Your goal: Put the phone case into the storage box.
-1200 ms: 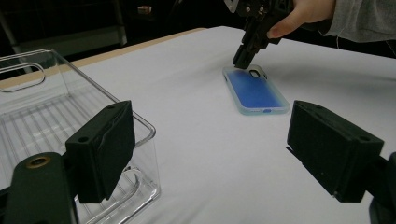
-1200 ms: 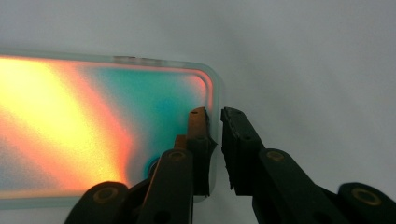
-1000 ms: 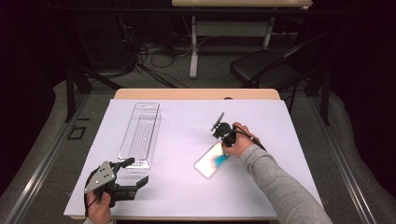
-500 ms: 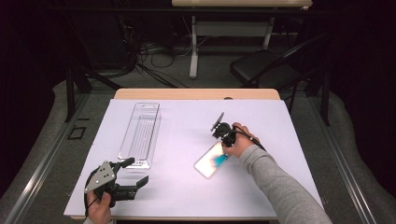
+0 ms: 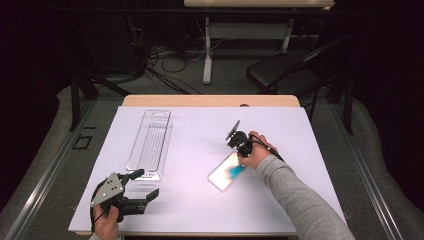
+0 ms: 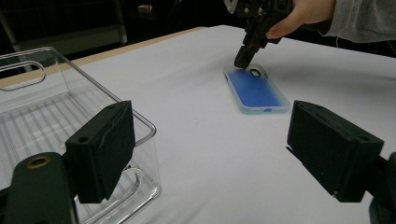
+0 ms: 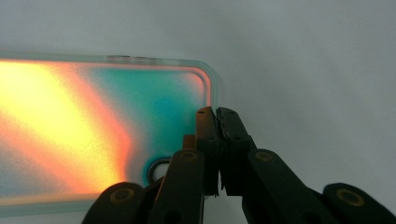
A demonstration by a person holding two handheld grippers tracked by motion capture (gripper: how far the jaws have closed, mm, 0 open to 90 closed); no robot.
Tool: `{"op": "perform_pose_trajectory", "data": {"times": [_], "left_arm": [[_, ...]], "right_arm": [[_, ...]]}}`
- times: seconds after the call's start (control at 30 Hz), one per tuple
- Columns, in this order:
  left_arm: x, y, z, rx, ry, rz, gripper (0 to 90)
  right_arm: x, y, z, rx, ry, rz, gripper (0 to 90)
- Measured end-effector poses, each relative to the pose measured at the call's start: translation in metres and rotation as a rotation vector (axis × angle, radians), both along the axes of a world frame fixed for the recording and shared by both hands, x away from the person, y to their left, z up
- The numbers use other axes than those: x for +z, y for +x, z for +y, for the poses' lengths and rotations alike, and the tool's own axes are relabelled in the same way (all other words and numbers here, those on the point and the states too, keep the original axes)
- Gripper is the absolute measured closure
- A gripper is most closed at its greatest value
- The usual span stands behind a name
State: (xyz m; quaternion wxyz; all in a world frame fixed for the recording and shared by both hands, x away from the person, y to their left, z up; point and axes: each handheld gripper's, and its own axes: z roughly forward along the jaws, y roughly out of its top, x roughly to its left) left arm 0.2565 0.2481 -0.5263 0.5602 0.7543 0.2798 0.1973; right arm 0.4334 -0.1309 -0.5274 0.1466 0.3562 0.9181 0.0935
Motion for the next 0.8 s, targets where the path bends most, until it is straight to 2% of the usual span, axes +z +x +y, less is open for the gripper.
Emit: {"op": "perform_pose_trajectory", "data": {"times": [0.8], "left_arm": [[-0.0001,-0.0001,0.0001,0.002,-0.001,0.000,15.5]], "right_arm": [[0.0007,-0.0002,0.0004,-0.007,-0.006,0.005,88.7]]}}
